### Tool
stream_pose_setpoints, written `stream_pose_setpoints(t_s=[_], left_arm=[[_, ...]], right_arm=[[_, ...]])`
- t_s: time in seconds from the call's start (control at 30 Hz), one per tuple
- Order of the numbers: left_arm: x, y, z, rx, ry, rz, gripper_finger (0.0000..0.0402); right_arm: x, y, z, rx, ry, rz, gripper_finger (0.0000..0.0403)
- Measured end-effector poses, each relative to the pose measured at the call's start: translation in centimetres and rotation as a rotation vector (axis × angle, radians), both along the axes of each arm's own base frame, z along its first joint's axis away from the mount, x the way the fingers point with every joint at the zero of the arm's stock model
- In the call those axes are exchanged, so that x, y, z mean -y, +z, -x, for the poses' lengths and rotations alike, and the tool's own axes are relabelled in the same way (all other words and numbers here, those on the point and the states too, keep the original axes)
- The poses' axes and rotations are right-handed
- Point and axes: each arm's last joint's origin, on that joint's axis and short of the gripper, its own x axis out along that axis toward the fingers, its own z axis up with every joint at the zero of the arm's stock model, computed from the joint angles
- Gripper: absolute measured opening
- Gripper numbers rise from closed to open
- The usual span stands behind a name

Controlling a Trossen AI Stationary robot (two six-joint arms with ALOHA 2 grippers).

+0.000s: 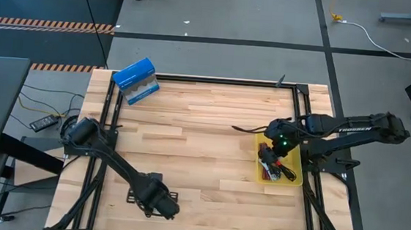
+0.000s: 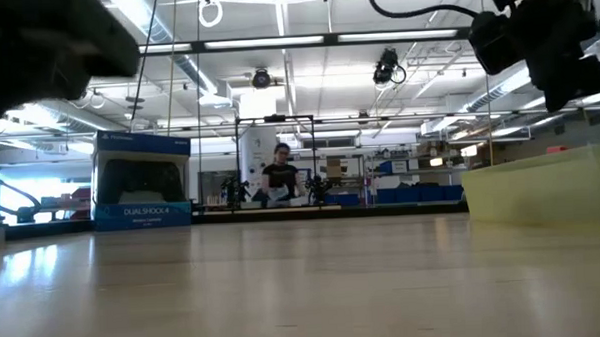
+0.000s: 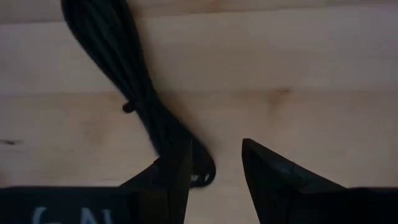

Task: Pick and place USB-C Cables
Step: Put the black charger cable into the yellow bin

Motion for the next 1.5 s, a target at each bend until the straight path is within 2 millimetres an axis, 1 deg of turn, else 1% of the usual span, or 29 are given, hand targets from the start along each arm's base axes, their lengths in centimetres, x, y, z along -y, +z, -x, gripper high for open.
stream_pose_setpoints(t_s=[0.13,0.2,0.57,0.63,0.8,0.9,0.97,1.2,1.3,1.5], left_arm=[[0.1,-0.9,0.0,-0.037,0.065,-0.023,0.0149],[0.3,-1.0,0.3,-0.055,0.096,-0.035,0.0149],[0.8,-1.0,0.9,-0.071,0.111,-0.058,0.0149],[0.8,-0.9,1.3,-0.092,0.108,-0.076,0.0149],[0.8,-0.8,3.0,-0.224,0.099,-0.129,0.0149],[1.1,-0.8,3.2,-0.227,0.09,-0.134,0.0149],[1.2,-0.8,3.1,-0.21,0.091,-0.124,0.0149],[1.1,-1.4,1.2,-0.098,0.117,-0.065,0.0149],[1.1,-1.9,1.1,-0.12,0.122,-0.069,0.0149],[1.4,-3.8,1.0,-0.163,0.118,-0.046,0.0149]], right_arm=[[-0.7,0.0,0.1,-0.007,0.035,-0.028,0.0193],[-1.0,0.0,0.1,-0.008,0.056,-0.033,0.0192],[-1.8,0.0,0.2,-0.014,0.093,-0.04,0.0192],[-1.8,0.0,0.2,-0.014,0.096,-0.04,0.0192],[-1.8,0.0,0.2,-0.014,0.097,-0.042,0.0192],[-1.8,0.0,0.2,-0.014,0.097,-0.042,0.0192],[-1.8,0.0,0.2,-0.014,0.097,-0.042,0.0192],[-1.8,0.0,0.3,-0.013,0.102,-0.044,0.0193],[-1.8,0.0,0.2,-0.012,0.105,-0.045,0.0193],[-1.9,0.1,0.3,-0.008,0.112,-0.063,0.0193]])
